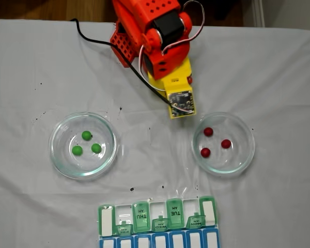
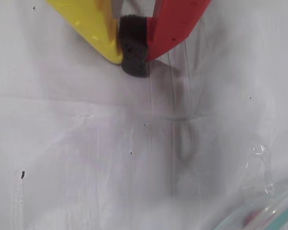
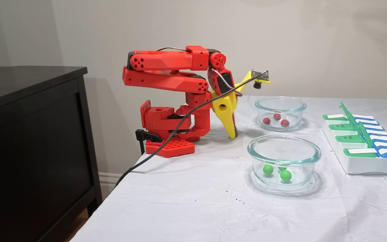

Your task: Sort medicines into box.

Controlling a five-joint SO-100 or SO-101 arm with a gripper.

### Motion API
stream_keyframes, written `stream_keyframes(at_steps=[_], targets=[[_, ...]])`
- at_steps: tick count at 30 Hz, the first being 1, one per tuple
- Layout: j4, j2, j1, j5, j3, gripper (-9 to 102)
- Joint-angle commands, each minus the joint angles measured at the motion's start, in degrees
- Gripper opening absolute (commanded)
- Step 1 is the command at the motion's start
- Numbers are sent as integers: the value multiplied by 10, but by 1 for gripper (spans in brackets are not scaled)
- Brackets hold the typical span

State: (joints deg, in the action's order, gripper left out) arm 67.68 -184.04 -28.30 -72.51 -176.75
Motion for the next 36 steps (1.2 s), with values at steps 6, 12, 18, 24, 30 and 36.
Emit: stream_keyframes(at_steps=[6, 12, 18, 24, 30, 36], targets=[[-9, 2, 36, 187, 69, 0], [24, 2, 35, 257, 202, 0], [-51, 3, 47, 263, 239, 0], [-112, 4, 62, 328, 273, 0], [-137, 72, 44, 392, 337, 0], [-125, 242, 30, 444, 477, 0]])
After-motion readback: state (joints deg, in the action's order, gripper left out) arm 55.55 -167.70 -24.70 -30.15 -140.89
